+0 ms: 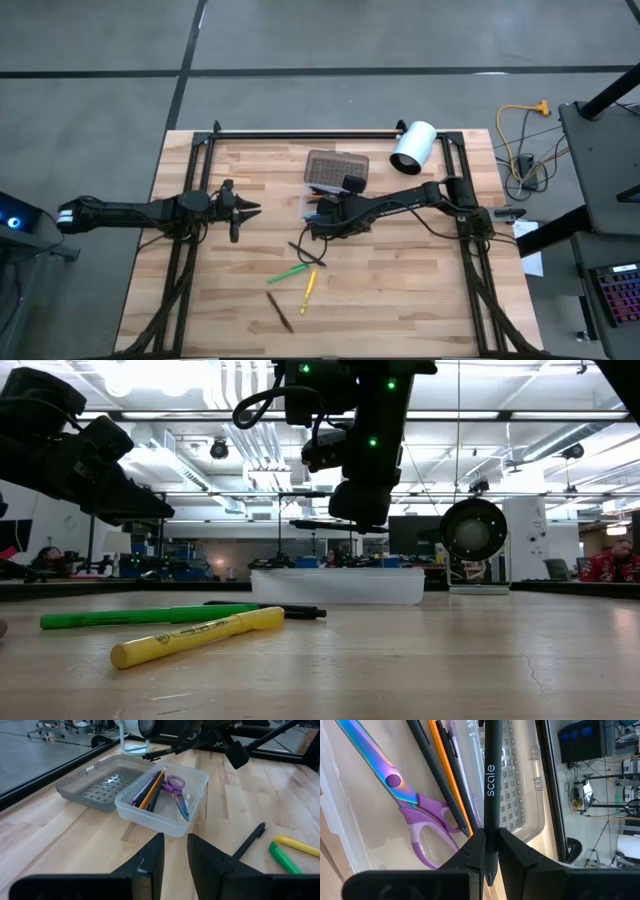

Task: Pick & place school supplies into a supply box
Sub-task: Put the black pen into the supply box

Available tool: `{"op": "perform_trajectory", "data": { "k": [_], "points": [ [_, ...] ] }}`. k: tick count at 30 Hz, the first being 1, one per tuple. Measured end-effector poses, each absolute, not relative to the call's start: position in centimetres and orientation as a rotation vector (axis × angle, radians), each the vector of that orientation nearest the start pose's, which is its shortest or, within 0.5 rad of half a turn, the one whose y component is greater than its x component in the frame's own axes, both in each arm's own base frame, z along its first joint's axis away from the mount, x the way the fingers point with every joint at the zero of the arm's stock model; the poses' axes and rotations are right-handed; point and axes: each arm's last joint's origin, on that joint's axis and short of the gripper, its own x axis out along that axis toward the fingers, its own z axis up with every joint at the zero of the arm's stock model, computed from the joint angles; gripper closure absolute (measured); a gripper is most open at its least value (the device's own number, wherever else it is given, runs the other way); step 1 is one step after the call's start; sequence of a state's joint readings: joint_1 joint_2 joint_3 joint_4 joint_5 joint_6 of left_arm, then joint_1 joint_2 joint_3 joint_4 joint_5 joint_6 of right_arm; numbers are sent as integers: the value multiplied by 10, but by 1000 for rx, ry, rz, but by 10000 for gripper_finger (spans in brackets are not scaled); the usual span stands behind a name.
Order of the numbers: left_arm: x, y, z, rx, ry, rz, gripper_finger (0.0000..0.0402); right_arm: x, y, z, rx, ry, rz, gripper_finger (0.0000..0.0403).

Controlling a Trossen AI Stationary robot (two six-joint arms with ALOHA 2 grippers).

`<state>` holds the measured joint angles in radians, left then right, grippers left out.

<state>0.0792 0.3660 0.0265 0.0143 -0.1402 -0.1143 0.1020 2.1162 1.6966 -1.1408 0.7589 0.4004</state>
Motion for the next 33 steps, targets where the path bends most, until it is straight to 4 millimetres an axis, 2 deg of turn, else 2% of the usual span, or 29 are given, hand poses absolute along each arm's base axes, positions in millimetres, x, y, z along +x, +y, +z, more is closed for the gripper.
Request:
{"op": "perform_trajectory", "data": {
  "k": [9,17,22,33],
  "points": [
    [115,13,142,-103,312,236,332,406,22,195,-339,1283,-778,370],
    [115,13,142,-103,313,236,332,406,21,195,-356,1269,-801,314],
    [115,13,142,-103,312,236,332,406,21,195,-363,1274,-794,294],
    [115,13,142,-103,312,236,332,407,26,198,-361,1261,-782,297]
  ]
}}
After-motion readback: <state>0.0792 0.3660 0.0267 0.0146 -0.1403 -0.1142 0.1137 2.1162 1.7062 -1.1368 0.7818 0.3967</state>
